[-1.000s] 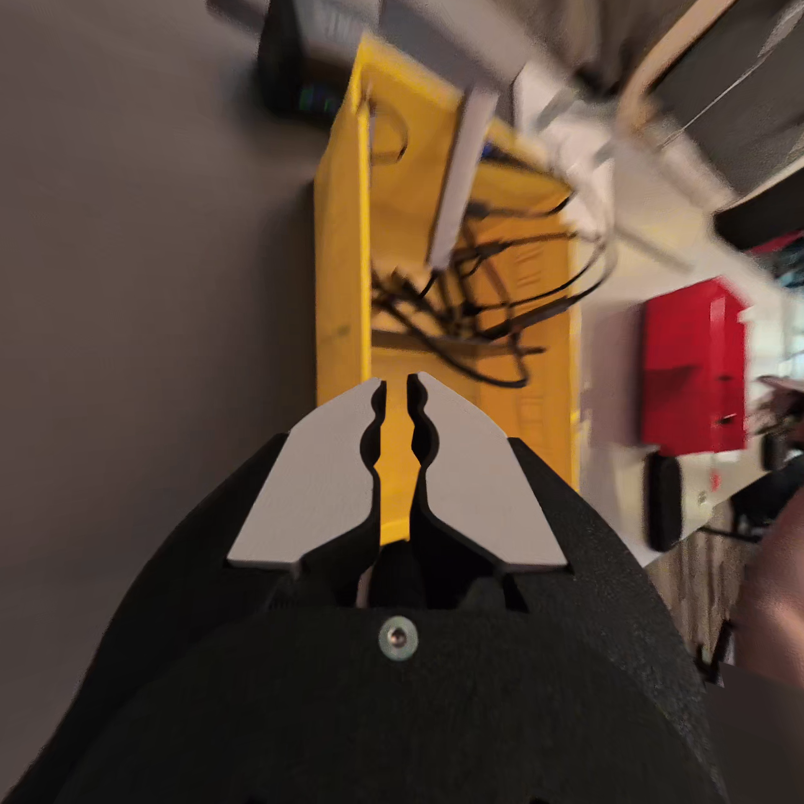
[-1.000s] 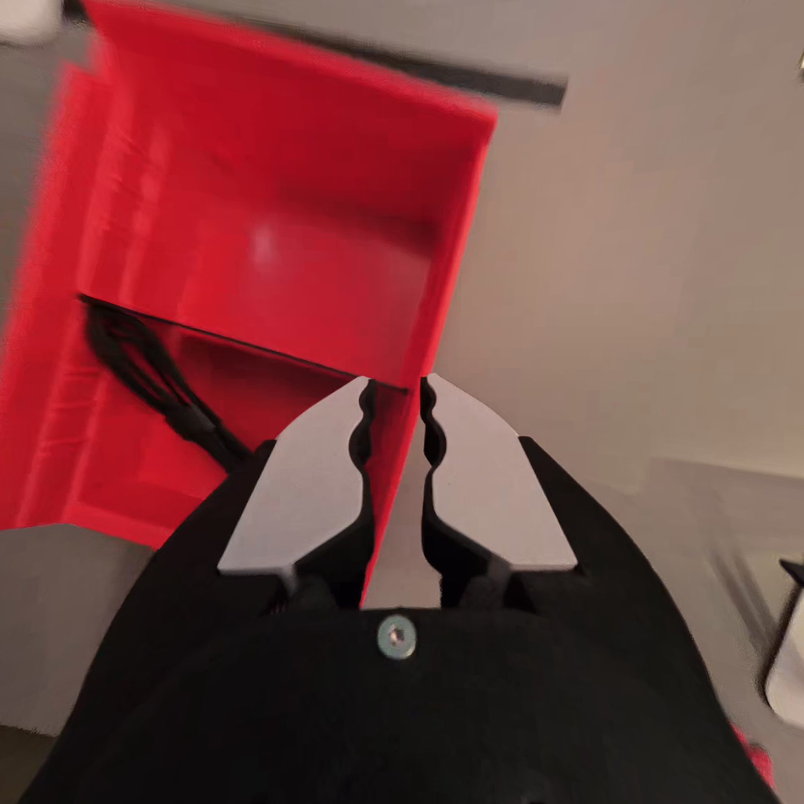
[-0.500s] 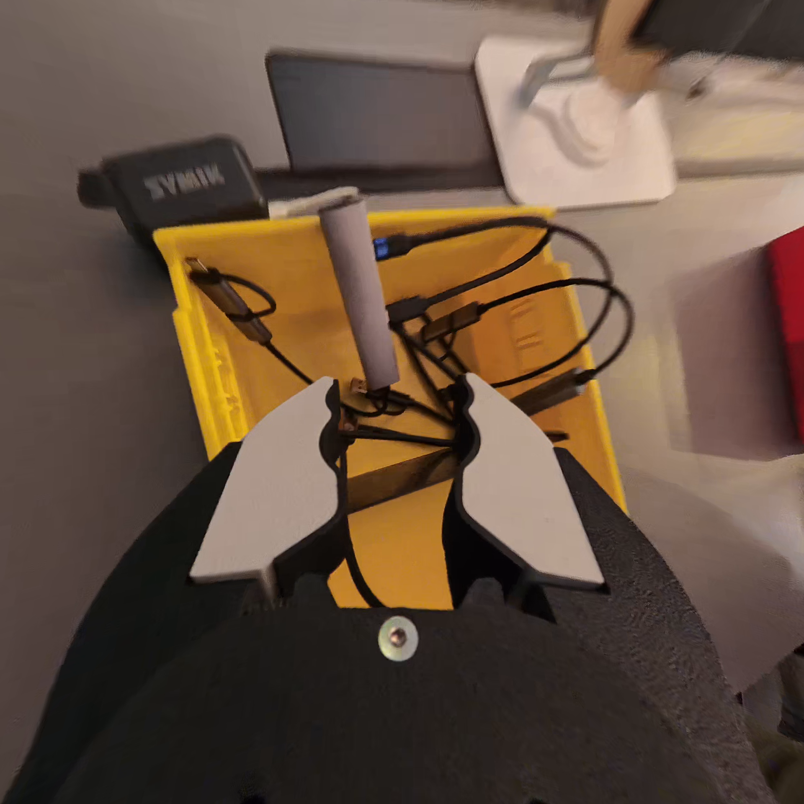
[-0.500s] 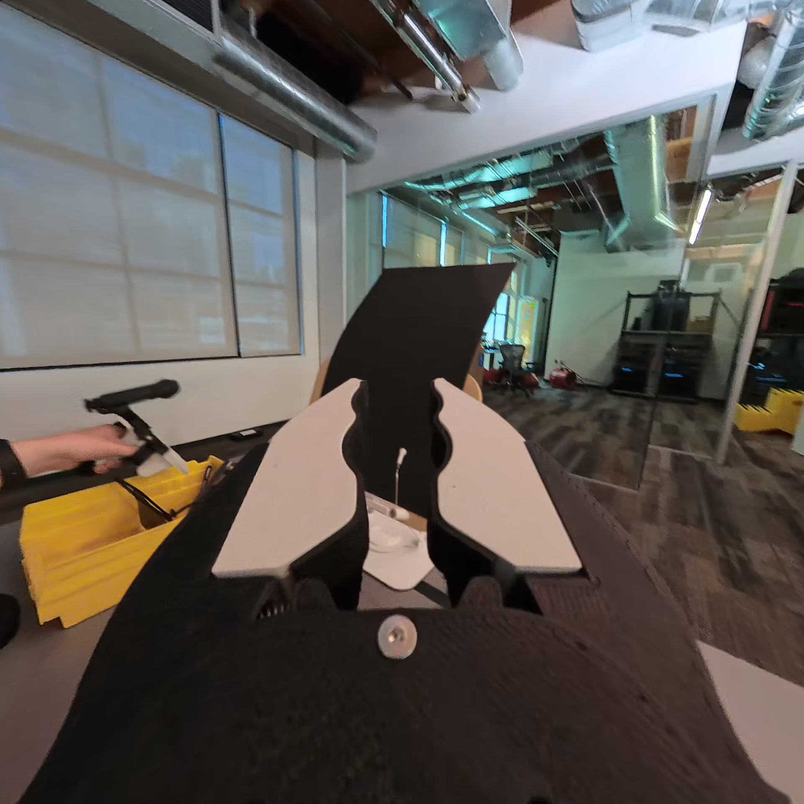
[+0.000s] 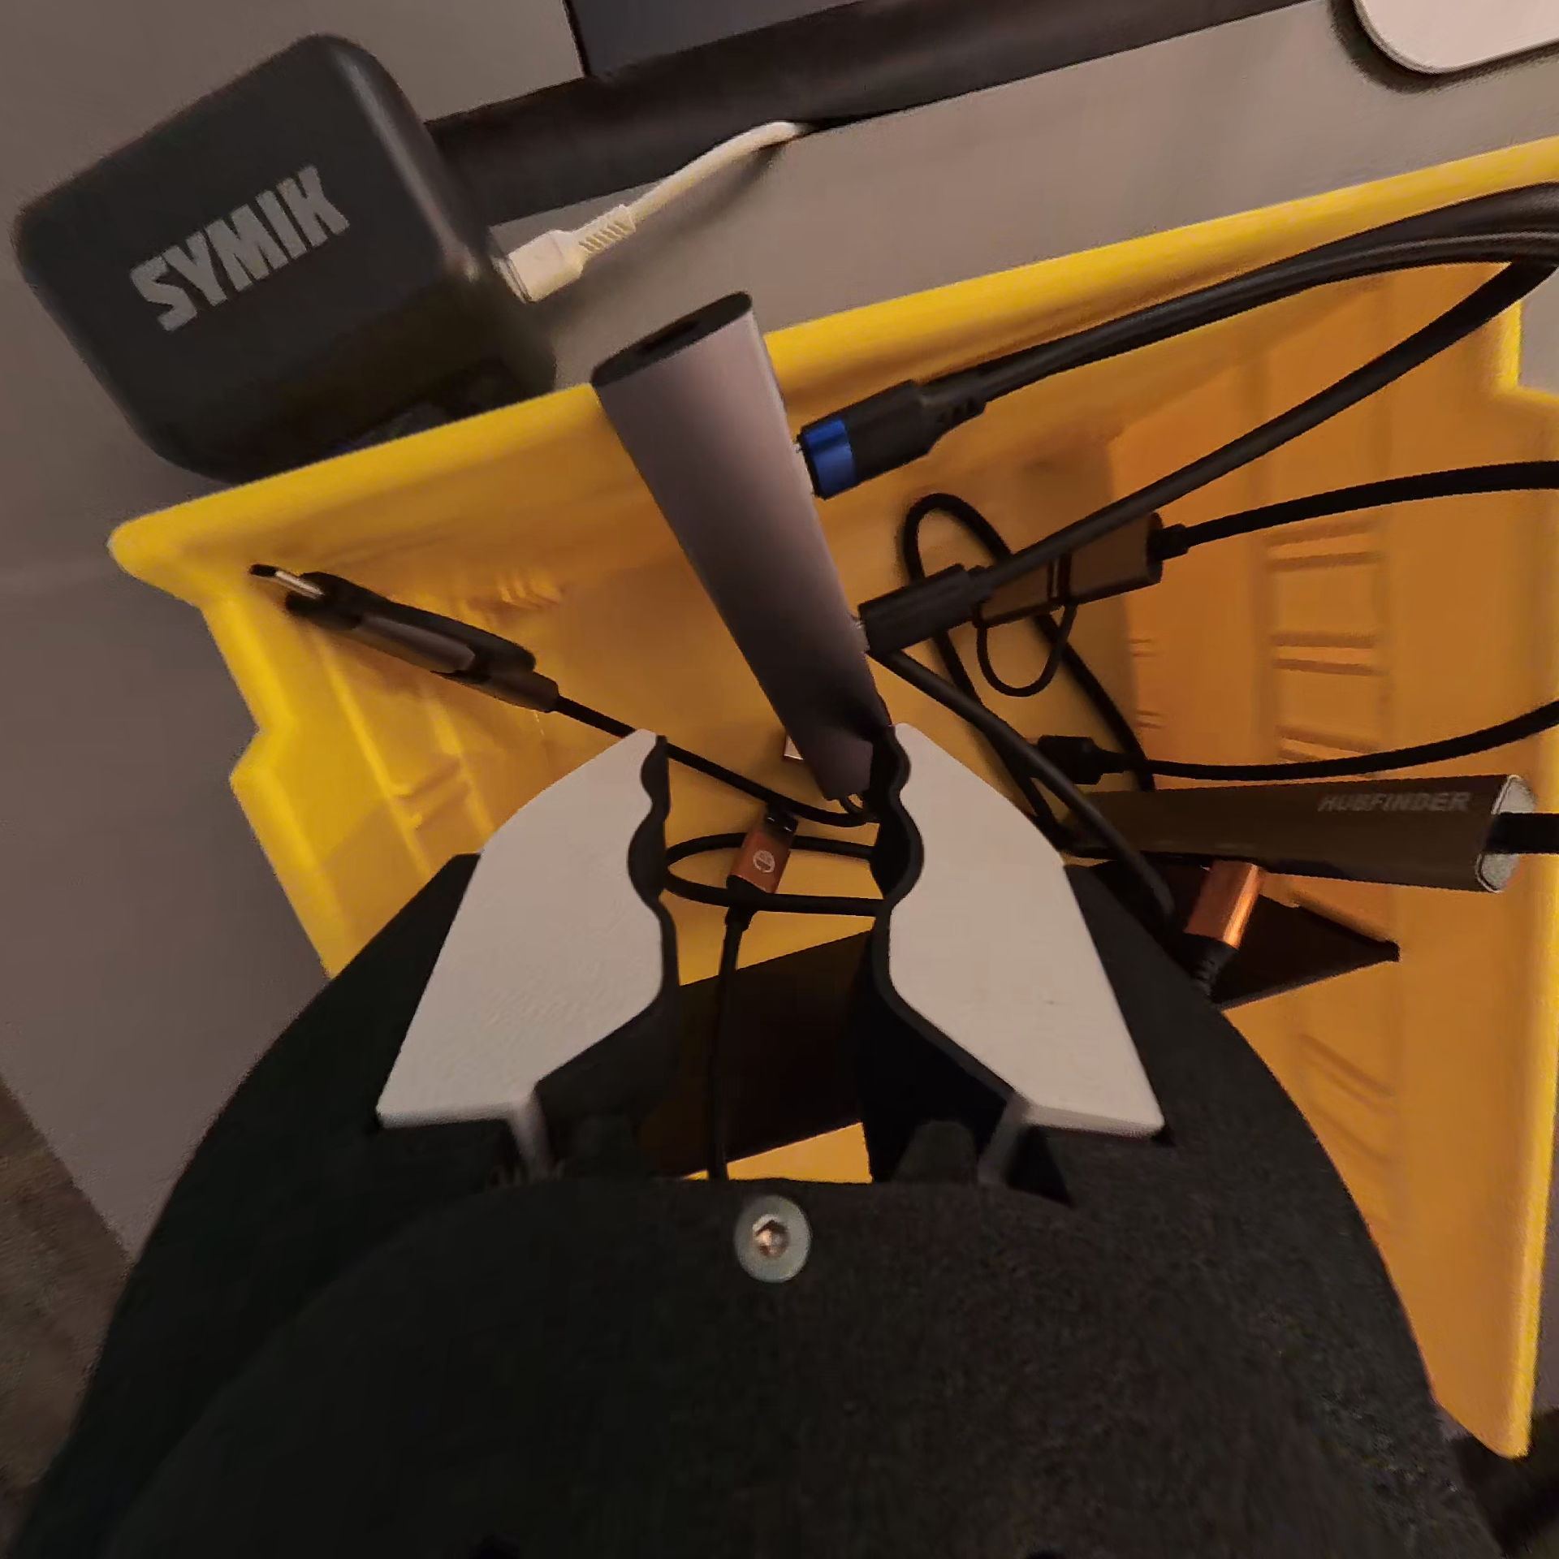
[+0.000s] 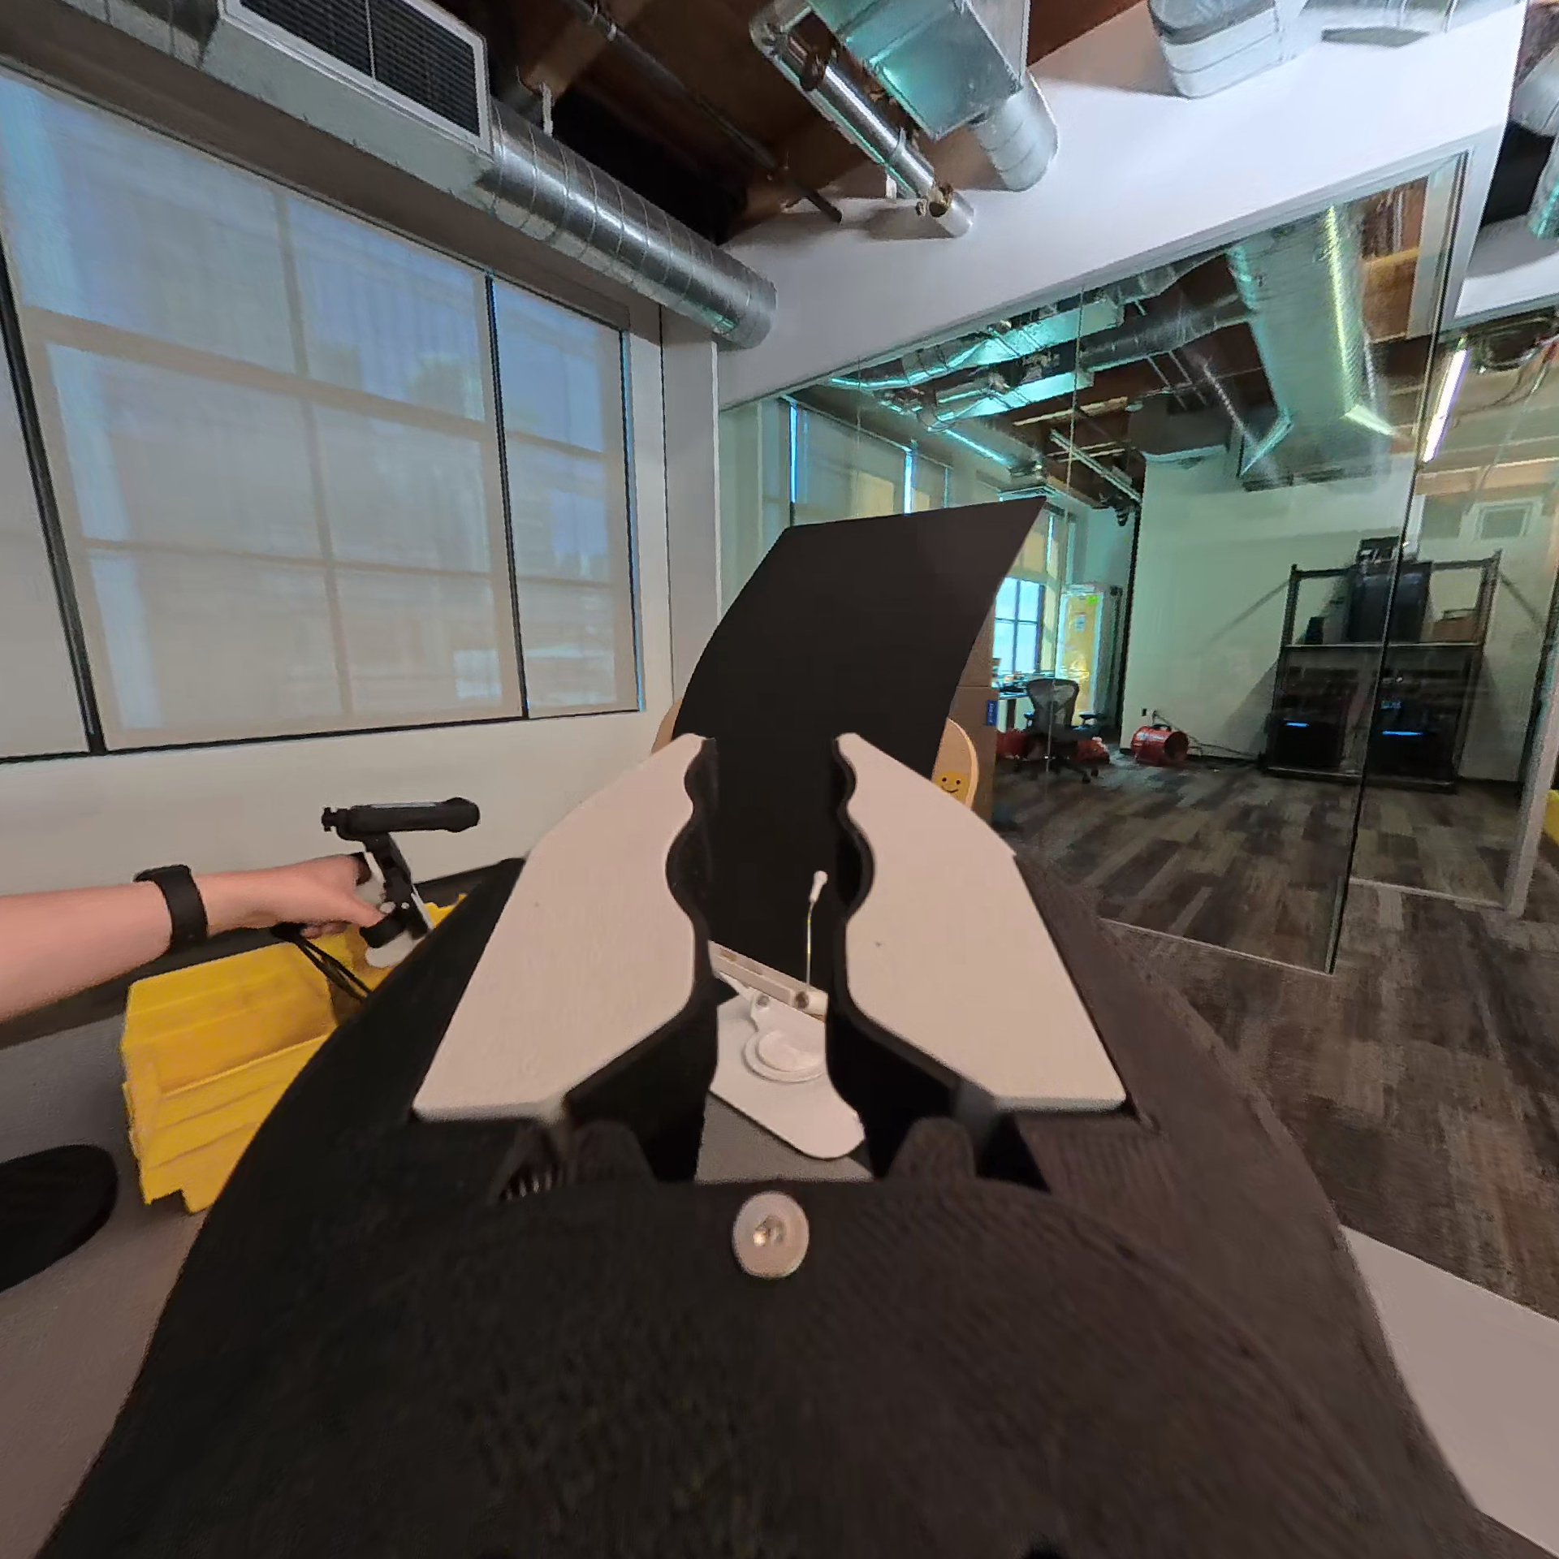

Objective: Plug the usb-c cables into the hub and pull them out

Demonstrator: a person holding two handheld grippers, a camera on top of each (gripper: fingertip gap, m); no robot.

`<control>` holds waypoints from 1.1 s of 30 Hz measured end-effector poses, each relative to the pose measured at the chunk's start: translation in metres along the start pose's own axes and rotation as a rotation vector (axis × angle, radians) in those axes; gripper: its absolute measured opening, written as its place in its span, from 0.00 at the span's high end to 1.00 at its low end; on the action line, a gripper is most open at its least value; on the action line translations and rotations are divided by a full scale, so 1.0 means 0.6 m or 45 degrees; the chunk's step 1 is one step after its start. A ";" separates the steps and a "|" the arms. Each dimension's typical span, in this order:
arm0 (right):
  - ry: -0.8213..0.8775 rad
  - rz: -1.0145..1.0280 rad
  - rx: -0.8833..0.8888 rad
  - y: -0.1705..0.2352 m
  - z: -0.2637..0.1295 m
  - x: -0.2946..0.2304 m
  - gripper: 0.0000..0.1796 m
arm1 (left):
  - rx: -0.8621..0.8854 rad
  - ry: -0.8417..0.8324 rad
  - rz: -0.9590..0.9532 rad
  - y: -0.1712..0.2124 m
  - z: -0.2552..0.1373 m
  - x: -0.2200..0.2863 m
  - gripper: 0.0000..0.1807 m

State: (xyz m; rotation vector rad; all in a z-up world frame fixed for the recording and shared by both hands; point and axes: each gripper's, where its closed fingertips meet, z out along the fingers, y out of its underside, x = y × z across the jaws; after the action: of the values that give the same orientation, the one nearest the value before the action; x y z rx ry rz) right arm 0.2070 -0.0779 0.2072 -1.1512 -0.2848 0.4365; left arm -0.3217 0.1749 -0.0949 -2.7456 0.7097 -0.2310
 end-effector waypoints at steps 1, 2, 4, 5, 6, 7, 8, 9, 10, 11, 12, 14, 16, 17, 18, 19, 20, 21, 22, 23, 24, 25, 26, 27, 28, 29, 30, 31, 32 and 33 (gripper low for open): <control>-0.003 0.016 0.011 0.000 0.001 0.001 0.86 | -0.008 0.027 -0.004 0.001 0.000 0.003 0.77; 0.001 0.023 0.022 0.000 0.003 0.004 0.87 | -0.008 0.041 -0.006 0.000 -0.001 0.005 0.79; 0.000 0.029 -0.001 0.007 0.006 0.006 0.87 | 0.016 0.071 -0.004 -0.003 -0.002 0.012 0.81; -0.005 0.033 -0.029 0.012 0.008 0.006 0.87 | 0.016 0.082 -0.001 -0.003 -0.001 0.016 0.80; -0.004 0.037 -0.056 0.017 0.008 0.008 0.87 | 0.001 0.081 0.002 -0.001 0.003 0.018 0.79; 0.004 0.040 -0.074 0.020 0.008 0.010 0.87 | -0.026 0.070 0.008 0.002 0.009 0.019 0.78; 0.014 0.041 -0.079 0.020 0.007 0.013 0.87 | -0.059 0.045 0.020 0.006 0.018 0.016 0.77; 0.020 0.047 -0.077 0.020 0.005 0.015 0.87 | -0.091 0.013 0.033 0.010 0.028 0.014 0.77; 0.020 0.057 -0.072 0.018 0.004 0.015 0.87 | -0.117 0.002 0.038 0.013 0.038 0.014 0.74; 0.014 0.065 -0.068 0.016 0.003 0.014 0.87 | -0.128 0.024 0.027 0.012 0.045 0.021 0.78; 0.010 0.069 -0.064 0.015 0.002 0.014 0.87 | -0.121 0.036 0.005 0.009 0.048 0.026 0.83; 0.013 0.069 -0.068 0.015 0.001 0.015 0.87 | -0.095 0.011 -0.011 0.004 0.043 0.024 0.84; 0.015 0.079 -0.083 0.018 0.001 0.018 0.87 | -0.067 -0.023 -0.011 0.003 0.027 0.015 0.85; 0.012 0.089 -0.088 0.020 0.002 0.018 0.87 | -0.042 -0.020 -0.010 0.001 0.014 0.014 0.85; 0.005 0.100 -0.089 0.021 0.003 0.018 0.87 | -0.004 -0.004 -0.012 -0.002 -0.002 0.015 0.85; -0.005 0.108 -0.088 0.022 0.005 0.016 0.87 | 0.033 0.008 -0.017 -0.006 -0.020 0.016 0.86; -0.015 0.111 -0.087 0.023 0.008 0.013 0.87 | 0.062 0.014 -0.019 -0.009 -0.039 0.017 0.86; -0.021 0.111 -0.092 0.025 0.011 0.010 0.87 | 0.089 0.016 -0.010 -0.012 -0.060 0.019 0.86; -0.026 0.107 -0.099 0.028 0.014 0.007 0.87 | 0.115 0.000 0.011 -0.015 -0.082 0.021 0.86; -0.033 0.101 -0.109 0.031 0.018 0.004 0.87 | 0.138 -0.033 0.040 -0.019 -0.105 0.021 0.87; -0.040 0.098 -0.121 0.035 0.022 0.000 0.87 | 0.159 -0.069 0.077 -0.023 -0.129 0.022 0.87; -0.048 0.095 -0.132 0.039 0.026 -0.004 0.87 | 0.173 -0.109 0.113 -0.027 -0.153 0.024 0.88; -0.058 0.092 -0.142 0.043 0.030 -0.010 0.87 | 0.187 -0.155 0.145 -0.032 -0.177 0.027 0.88; -0.071 0.088 -0.151 0.047 0.035 -0.016 0.87 | 0.203 -0.195 0.176 -0.037 -0.201 0.031 0.89; -0.085 0.082 -0.162 0.051 0.040 -0.023 0.87 | 0.216 -0.227 0.203 -0.043 -0.224 0.037 0.89; -0.098 0.073 -0.175 0.056 0.044 -0.030 0.87 | 0.223 -0.252 0.225 -0.047 -0.246 0.044 0.89; -0.110 0.062 -0.190 0.061 0.049 -0.037 0.87 | 0.228 -0.273 0.247 -0.051 -0.266 0.053 0.89; -0.120 0.049 -0.208 0.067 0.054 -0.043 0.87 | 0.235 -0.300 0.269 -0.056 -0.286 0.061 0.89; -0.128 0.034 -0.228 0.073 0.059 -0.050 0.87 | 0.245 -0.335 0.292 -0.061 -0.305 0.069 0.89; -0.138 0.017 -0.248 0.080 0.064 -0.056 0.87 | 0.254 -0.370 0.317 -0.065 -0.324 0.077 0.89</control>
State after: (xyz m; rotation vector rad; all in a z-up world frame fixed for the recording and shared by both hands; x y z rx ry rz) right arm 0.1515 -0.0463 0.1776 -1.3226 -0.4210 0.4918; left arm -0.3084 0.1376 0.1049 -2.4048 0.8819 0.1415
